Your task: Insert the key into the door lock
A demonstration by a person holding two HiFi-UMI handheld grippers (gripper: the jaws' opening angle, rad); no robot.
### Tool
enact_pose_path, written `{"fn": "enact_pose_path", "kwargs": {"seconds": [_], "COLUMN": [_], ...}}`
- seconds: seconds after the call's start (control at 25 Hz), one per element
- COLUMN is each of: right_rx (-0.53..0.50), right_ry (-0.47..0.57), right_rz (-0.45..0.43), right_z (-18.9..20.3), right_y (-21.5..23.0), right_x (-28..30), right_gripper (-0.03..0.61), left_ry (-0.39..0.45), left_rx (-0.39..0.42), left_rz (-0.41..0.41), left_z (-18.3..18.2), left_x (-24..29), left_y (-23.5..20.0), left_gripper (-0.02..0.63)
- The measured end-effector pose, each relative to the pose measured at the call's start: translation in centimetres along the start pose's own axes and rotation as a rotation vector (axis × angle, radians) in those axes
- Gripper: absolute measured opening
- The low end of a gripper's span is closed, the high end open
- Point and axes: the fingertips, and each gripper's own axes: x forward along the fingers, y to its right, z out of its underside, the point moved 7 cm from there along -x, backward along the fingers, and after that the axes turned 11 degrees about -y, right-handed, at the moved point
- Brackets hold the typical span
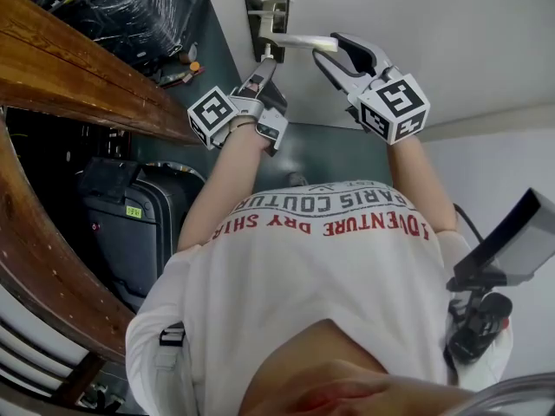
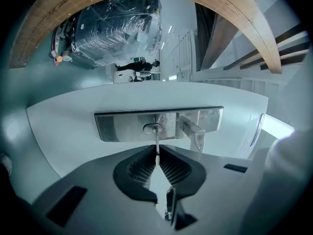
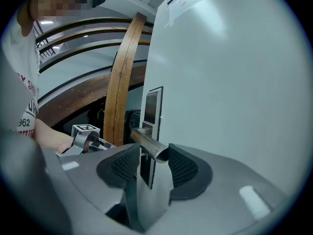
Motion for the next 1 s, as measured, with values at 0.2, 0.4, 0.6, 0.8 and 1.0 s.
{"fn": "enact_pose_path", "kwargs": {"seconds": [0.2, 0.4, 0.6, 0.8, 1.0], "right_rx": [0.013, 0.004, 0.002, -0.004, -0.012], "right_ry": [0.011, 0.008, 0.011, 0.017, 0.001], "right_rz": [-0.003, -0.003, -0.004, -0.007, -0.001], "right_z": [0.0, 0.0, -0.3, -0.3, -0.2], "right_y": [0.0, -0.1, -0.5, -0.1, -0.3], "right_x": [0.0, 0.0, -0.2, 0.0, 0.0], "right_gripper": [0.175, 0.174, 0.174, 0.170, 0.172], "left_ry": [0.029, 0.051, 0.056, 0.067, 0.031], "left_rx": [-0.023, -0.059, -0.076, -0.054, 0.094], "left_rz": [0.001, 0.005, 0.013, 0.017, -0.045], "left_z": [0.1, -0.2, -1.1, -1.3, -1.5], "left_x": [0.4, 0.8, 1.3, 1.8, 1.4], "left_y": [0.1, 0.1, 0.3, 0.3, 0.5], "left_gripper": [0.023, 0.021, 0.021, 0.023, 0.039]}}
